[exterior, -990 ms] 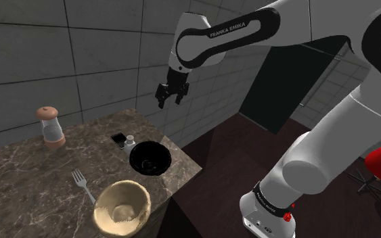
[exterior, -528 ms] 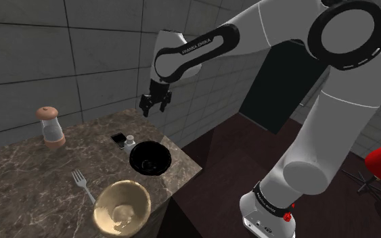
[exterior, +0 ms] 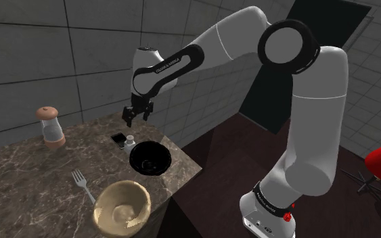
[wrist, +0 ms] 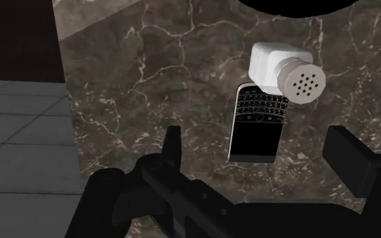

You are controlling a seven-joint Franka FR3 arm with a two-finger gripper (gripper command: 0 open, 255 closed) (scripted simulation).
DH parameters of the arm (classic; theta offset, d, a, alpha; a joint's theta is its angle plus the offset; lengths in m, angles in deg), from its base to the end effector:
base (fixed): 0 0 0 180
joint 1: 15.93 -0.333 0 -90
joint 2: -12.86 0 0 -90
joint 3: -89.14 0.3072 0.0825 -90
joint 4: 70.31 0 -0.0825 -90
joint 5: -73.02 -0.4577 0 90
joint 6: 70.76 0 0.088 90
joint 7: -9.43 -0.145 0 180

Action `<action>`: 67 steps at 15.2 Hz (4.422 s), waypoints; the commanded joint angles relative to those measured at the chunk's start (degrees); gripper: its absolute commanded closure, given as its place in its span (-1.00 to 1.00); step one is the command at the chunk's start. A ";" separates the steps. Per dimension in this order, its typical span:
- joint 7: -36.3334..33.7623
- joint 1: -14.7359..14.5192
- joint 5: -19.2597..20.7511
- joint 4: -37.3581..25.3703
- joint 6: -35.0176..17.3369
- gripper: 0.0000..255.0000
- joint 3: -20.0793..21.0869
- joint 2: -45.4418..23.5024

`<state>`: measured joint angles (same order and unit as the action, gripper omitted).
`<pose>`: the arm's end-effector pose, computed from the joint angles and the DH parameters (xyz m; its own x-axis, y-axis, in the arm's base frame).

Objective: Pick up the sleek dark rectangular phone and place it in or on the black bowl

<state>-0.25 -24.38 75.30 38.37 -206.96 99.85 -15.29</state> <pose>0.6413 0.2230 0.1472 0.9850 0.1722 -0.0117 0.1712 -0.9835 -0.0592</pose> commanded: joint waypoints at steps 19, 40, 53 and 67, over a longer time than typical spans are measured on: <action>0.27 -5.28 3.71 -24.93 -0.63 -1.00 -1.49 -26.66; 0.25 -4.94 3.40 -23.29 1.48 1.00 -1.09 -22.92; 0.33 -4.27 2.60 -21.58 6.97 1.00 -0.24 -15.72; 0.48 -3.76 1.70 -22.41 13.97 1.00 0.52 -9.52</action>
<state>0.19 -28.19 77.06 16.00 -193.43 100.33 -25.18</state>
